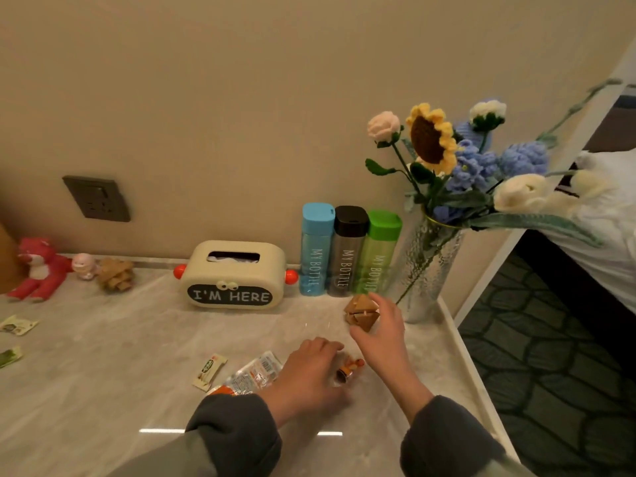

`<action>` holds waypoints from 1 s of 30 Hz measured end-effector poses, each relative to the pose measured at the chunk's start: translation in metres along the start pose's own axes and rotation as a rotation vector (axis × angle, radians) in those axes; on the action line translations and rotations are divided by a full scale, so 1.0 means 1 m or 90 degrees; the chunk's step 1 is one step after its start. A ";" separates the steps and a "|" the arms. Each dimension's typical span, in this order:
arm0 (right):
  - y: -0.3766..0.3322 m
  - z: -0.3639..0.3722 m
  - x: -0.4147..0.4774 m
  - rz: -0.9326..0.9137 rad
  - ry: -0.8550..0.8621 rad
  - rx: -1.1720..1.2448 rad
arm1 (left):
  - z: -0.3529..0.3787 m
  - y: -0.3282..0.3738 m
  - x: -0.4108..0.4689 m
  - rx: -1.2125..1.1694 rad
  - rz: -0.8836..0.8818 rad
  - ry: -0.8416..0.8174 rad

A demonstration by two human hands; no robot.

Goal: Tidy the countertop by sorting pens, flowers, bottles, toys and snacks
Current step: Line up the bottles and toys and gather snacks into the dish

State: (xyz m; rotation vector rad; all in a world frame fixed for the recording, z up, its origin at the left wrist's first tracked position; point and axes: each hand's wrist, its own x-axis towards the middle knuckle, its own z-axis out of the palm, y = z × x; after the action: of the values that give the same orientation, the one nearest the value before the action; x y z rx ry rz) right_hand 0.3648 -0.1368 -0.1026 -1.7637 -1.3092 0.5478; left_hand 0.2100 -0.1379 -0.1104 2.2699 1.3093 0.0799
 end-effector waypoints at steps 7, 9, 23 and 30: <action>0.019 0.016 0.021 0.011 -0.049 -0.021 | 0.001 0.004 0.007 -0.039 0.009 0.023; 0.024 0.018 0.023 0.014 -0.057 -0.018 | 0.002 0.004 0.009 -0.049 0.013 0.026; 0.005 0.014 0.014 0.062 -0.046 0.097 | -0.010 -0.001 0.007 -0.248 -0.091 0.125; -0.046 0.029 -0.011 0.012 -0.084 0.146 | -0.028 -0.022 -0.022 -0.396 -0.184 0.236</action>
State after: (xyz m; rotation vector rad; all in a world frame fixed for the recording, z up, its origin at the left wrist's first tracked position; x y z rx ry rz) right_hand 0.3131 -0.1315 -0.0815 -1.5733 -1.2646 0.8039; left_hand 0.1723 -0.1357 -0.0916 1.5691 1.5159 0.7269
